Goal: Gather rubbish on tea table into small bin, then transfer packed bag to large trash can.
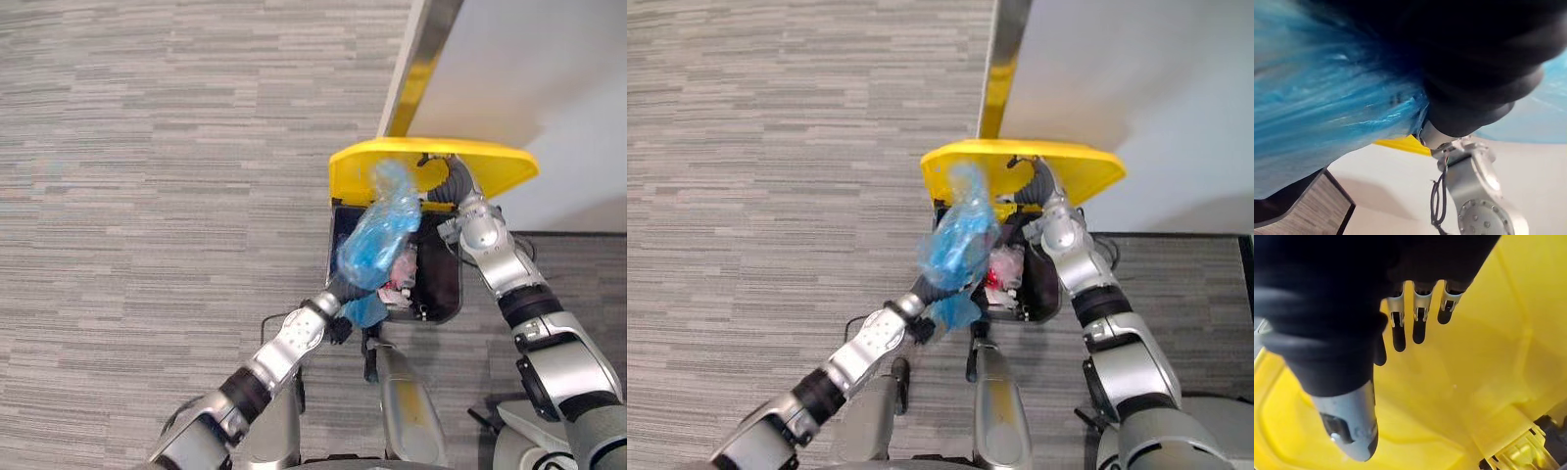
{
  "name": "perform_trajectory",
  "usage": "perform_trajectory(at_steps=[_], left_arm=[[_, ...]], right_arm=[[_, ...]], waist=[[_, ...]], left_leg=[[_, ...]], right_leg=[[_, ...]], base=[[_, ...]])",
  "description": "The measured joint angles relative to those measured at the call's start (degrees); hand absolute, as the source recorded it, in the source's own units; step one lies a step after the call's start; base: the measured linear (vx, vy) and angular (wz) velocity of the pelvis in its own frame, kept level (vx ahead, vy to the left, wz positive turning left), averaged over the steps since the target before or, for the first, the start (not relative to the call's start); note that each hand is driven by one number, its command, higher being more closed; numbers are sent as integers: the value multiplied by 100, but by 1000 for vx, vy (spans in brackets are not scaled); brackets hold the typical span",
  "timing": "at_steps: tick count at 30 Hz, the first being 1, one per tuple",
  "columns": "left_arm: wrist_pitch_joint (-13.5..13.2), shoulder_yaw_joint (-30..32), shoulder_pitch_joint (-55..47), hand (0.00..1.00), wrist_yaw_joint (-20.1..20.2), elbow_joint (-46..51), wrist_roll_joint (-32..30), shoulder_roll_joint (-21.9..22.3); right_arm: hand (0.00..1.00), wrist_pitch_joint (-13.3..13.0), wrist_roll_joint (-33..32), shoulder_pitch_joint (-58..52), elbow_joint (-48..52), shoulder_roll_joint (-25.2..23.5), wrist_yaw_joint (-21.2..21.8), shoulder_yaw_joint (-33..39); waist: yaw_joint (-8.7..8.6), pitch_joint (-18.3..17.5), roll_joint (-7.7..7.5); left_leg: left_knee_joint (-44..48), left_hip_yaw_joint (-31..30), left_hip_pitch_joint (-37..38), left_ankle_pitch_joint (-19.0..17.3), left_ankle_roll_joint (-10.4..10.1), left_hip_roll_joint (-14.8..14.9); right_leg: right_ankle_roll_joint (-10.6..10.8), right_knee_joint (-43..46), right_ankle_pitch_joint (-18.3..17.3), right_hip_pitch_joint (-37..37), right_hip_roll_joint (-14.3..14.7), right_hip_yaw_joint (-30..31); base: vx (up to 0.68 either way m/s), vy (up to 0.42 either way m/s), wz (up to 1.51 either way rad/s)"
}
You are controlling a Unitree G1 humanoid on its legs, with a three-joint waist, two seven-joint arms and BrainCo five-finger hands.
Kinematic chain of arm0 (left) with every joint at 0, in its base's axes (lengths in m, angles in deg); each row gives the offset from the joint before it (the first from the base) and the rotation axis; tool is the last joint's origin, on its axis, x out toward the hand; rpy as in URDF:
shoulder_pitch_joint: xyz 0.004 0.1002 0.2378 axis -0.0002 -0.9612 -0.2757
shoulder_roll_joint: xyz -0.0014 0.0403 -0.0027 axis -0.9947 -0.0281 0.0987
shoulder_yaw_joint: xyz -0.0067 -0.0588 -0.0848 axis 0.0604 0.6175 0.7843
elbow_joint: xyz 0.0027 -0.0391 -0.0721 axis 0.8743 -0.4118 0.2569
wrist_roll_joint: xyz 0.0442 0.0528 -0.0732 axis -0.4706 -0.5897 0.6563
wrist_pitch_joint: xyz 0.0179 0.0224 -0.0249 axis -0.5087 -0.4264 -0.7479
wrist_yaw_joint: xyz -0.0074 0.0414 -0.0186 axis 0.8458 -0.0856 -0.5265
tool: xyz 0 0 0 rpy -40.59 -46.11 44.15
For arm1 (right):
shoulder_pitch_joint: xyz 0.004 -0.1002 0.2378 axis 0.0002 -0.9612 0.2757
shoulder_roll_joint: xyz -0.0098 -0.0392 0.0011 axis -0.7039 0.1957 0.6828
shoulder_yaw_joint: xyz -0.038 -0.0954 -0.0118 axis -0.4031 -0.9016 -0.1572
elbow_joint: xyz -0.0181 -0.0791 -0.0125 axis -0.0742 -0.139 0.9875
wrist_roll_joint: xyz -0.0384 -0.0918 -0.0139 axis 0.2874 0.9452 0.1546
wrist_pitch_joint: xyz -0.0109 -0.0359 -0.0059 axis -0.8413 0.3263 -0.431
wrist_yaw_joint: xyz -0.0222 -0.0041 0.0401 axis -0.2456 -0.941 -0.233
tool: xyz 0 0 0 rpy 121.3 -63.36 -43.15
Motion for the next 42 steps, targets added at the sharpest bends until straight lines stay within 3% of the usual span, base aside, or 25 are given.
perform_trajectory(at_steps=[5, 10, 20, 32, 40, 42], left_arm=[[98, -92, 846, 100, -342, -565, -277, 191], [171, -70, 1280, 100, -567, -1025, -404, 479], [317, 270, 2021, 100, -566, -1849, -619, 842], [484, 1400, 2168, 100, -571, -2556, -1198, 795], [558, 1687, 2296, 100, -685, -2752, -1326, 741], [558, 1700, 2297, 100, -690, -2751, -1395, 734]], right_arm=[[0, 0, 1, 431, -28, 32, 0, -81], [0, 1, -23, 510, 69, 30, -3, -73], [0, 81, -99, 1013, 494, -43, -2, -83], [0, 78, -506, 1896, 1098, -69, -2, -643], [0, -52, -404, 2199, 1301, 107, -3, -1074], [0, -70, -115, 2258, 1304, 141, -2, -1191]], waist=[[-67, 205, -61], [-25, 210, -71], [-25, 213, -76], [-25, 380, -122], [-23, 381, -119], [-20, 381, -119]], left_leg=[[253, 151, -233, -75, 39, 16], [516, 266, -521, -206, 41, 126], [1189, 534, -1313, -466, 31, 390], [2028, 632, -2296, -760, 87, 589], [2127, 656, -2576, -774, 97, 615], [2131, 672, -2605, -783, 113, 616]], right_leg=[[-26, -13, 107, -183, 27, 126], [-23, -7, 142, -422, 93, 228], [-81, 300, 177, -1137, 213, 301], [-123, 680, 196, -2010, 345, 410], [-149, 704, 213, -2258, 355, 413], [-150, 705, 213, -2288, 352, 420]], base=[[-45, -9, -14], [5, -17, -14], [20, -14, -10], [-13, -2, -9], [25, 0, 0], [34, 3, -1]])
